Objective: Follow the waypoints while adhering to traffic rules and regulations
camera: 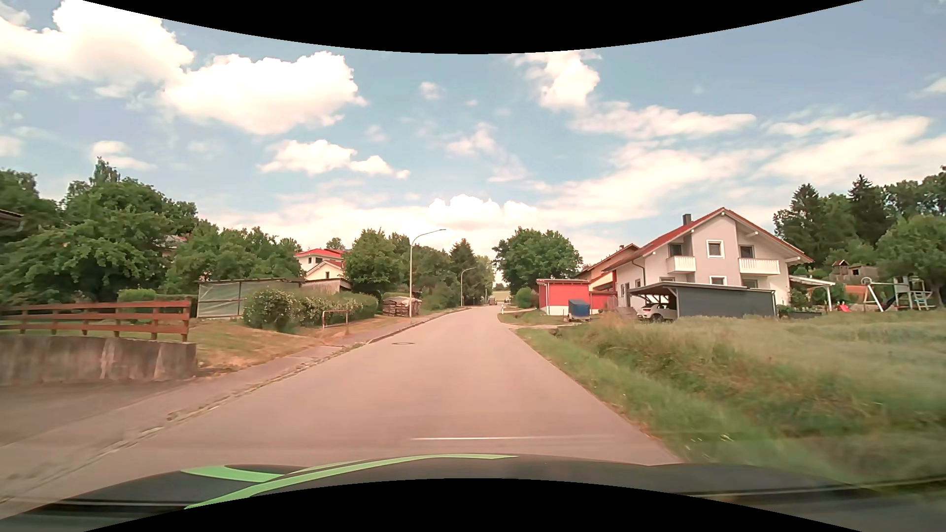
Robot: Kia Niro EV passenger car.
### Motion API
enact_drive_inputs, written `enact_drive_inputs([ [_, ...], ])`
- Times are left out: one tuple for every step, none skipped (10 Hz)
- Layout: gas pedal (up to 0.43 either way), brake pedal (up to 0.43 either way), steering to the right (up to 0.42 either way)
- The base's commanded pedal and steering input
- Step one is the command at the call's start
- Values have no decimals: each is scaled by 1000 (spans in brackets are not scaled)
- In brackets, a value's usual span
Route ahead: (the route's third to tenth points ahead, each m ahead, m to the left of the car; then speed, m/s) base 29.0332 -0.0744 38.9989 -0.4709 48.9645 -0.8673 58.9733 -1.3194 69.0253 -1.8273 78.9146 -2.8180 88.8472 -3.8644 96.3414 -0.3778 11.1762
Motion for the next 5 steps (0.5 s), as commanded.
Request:
enact_drive_inputs([
  [197, 0, 1],
  [189, 0, 3],
  [189, 0, 3],
  [177, 0, 3],
  [169, 0, 4],
])
